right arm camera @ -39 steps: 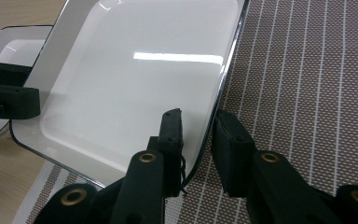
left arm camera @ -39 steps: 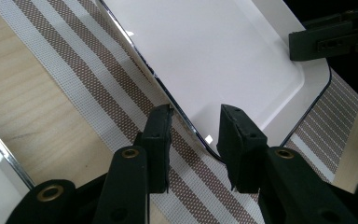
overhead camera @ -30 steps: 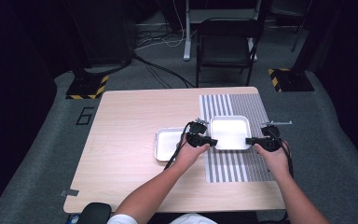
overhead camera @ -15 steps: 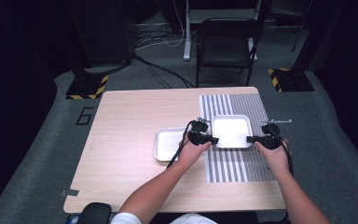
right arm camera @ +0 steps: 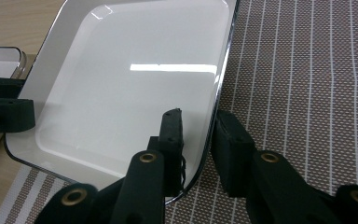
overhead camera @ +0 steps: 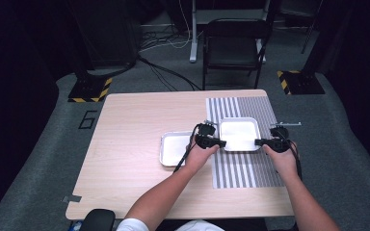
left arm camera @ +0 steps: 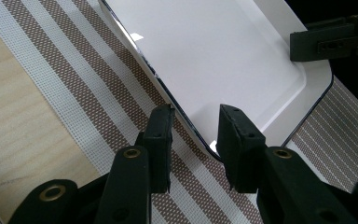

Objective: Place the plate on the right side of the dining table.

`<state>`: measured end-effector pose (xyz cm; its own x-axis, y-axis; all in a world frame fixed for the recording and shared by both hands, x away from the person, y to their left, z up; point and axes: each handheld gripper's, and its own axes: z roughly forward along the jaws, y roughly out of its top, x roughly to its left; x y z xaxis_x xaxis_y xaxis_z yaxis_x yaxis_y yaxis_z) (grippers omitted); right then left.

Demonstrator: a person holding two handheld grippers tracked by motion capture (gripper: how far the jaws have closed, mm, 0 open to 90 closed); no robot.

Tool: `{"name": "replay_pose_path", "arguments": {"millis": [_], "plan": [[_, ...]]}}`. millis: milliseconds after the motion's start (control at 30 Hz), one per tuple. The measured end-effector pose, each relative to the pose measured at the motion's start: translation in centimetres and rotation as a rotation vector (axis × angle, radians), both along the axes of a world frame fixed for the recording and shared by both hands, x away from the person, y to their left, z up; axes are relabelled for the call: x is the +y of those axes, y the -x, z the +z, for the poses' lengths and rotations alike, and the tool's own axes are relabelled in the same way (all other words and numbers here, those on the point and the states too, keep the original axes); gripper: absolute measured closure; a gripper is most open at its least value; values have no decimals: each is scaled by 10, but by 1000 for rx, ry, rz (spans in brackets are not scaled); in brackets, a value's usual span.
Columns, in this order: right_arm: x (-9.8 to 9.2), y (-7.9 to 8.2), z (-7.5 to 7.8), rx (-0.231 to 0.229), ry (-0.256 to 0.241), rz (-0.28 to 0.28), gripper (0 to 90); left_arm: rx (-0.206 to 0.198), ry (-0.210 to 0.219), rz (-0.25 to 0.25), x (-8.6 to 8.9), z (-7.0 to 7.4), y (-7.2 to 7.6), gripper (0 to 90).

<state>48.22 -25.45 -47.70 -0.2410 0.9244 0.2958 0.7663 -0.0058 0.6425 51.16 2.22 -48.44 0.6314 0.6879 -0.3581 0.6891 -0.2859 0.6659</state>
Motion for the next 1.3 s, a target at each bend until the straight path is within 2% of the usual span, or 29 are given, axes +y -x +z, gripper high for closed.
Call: {"name": "replay_pose_path", "arguments": {"millis": [100, 133, 300, 533, 633, 1000, 1300], "plan": [[0, 0, 0, 0, 4, -3, 736, -3, 0, -4, -1, -1, -1, 658], [-1, 0, 0, -21, 22, 4, 735, -1, -2, -5, -2, -1, -1, 658], [-2, 0, -1, -23, 34, -1, 736, -3, -13, -11, -5, -3, 0, 658], [-4, 0, -7, 0, 35, -14, 736, 2, -18, -17, -9, -7, 0, 658], [-6, 0, -9, -9, 40, -8, 736, 3, -19, -15, -10, -8, -1, 658], [-13, -1, -14, 7, 50, -43, 743, 16, -32, -33, -20, -15, -2, 657], [-17, -3, -20, 19, 47, -52, 744, 29, -36, -24, -25, -19, -4, 659]]}}
